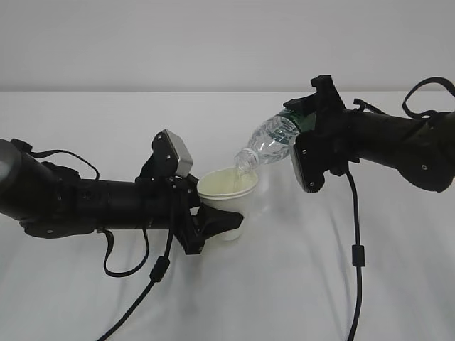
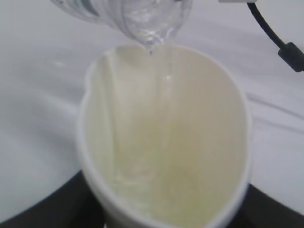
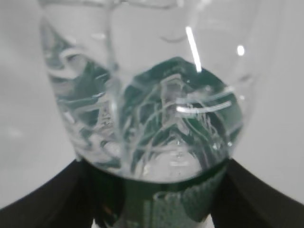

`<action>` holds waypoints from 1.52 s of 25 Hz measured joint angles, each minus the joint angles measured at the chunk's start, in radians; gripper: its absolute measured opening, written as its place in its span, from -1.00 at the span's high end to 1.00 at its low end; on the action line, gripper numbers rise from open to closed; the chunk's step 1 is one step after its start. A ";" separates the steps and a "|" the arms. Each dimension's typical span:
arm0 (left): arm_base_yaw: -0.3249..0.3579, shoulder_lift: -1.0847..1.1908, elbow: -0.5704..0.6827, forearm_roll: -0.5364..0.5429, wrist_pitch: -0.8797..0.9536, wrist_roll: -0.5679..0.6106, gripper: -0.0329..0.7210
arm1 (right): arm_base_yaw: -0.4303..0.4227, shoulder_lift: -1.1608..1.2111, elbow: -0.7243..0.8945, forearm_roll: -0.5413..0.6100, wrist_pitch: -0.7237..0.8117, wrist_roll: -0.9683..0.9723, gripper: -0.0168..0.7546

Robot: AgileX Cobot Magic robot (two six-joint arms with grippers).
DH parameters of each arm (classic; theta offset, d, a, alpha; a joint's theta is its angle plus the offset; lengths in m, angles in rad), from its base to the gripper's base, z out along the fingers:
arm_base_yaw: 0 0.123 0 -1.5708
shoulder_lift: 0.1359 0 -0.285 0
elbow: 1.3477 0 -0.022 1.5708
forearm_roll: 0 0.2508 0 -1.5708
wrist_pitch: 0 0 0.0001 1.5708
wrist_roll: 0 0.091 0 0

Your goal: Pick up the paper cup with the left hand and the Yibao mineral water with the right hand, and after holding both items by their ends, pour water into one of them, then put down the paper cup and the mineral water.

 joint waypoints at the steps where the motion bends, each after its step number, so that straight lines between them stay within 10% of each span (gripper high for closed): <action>1: 0.000 0.000 0.000 0.000 0.000 0.000 -0.13 | 0.000 0.000 0.000 0.000 0.000 0.000 -0.28; 38: 0.000 0.000 0.000 0.011 -0.006 0.000 -0.13 | 0.000 -0.032 -0.020 -0.011 0.042 -0.022 -0.28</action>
